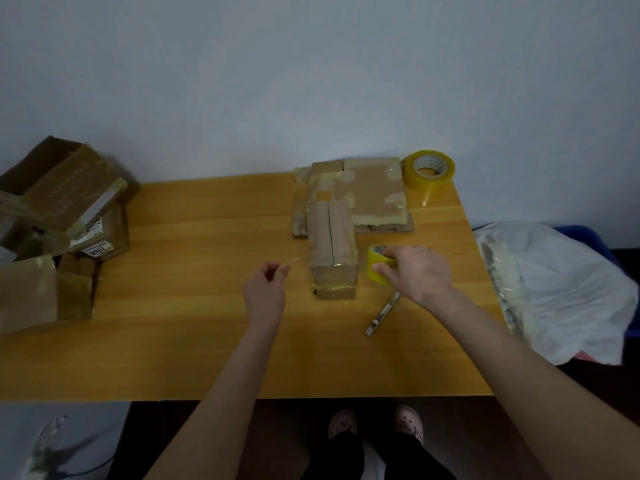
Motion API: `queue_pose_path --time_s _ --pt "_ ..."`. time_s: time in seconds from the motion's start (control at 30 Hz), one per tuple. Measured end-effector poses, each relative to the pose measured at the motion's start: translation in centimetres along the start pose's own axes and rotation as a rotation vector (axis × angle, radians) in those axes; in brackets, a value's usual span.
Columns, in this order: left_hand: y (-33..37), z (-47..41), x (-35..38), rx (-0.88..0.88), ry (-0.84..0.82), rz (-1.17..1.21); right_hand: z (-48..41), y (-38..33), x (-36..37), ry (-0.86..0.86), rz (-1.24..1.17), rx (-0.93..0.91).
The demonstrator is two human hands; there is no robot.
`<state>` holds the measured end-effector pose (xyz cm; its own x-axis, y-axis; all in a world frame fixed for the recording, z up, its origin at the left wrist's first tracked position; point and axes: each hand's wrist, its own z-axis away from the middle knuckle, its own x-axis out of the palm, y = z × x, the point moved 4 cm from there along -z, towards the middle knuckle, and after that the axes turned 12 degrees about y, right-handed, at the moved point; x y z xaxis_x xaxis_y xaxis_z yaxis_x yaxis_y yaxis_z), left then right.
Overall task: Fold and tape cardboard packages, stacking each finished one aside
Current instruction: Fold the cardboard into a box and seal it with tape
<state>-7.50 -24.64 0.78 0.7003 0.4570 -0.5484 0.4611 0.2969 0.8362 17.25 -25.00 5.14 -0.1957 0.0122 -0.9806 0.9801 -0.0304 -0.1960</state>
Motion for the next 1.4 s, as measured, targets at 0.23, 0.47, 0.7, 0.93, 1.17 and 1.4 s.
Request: queue_pose_path --time_s 0.23,0.47,0.7,0.93,1.17,1.4 --pt "0.4 -0.7 0.1 -0.036 -0.033 0.136 0.4 1.4 0.7 -0.127 -0.253 0.032" --pt "0.3 0.4 0.9 -0.019 -0.065 0.127 0.8 1.0 0.3 0.068 -0.058 0.049" --pt "-0.8 0.3 0.4 -0.05 -0.004 0.099 0.6 0.3 0.9 0.065 0.004 0.056" --pt "-1.2 -0.9 1.2 -0.05 0.01 0.035 -0.9 -0.1 1.6 0.06 0.028 0.036" --pt "-1.8 -1.7 3.7 -0.123 -0.041 -0.039 -2.6 -0.1 3.2 -0.011 0.016 0.074" --pt "-1.6 -2.6 6.7 -0.093 -0.071 -0.085 -3.6 -1.7 4.4 -0.064 -0.053 0.099"
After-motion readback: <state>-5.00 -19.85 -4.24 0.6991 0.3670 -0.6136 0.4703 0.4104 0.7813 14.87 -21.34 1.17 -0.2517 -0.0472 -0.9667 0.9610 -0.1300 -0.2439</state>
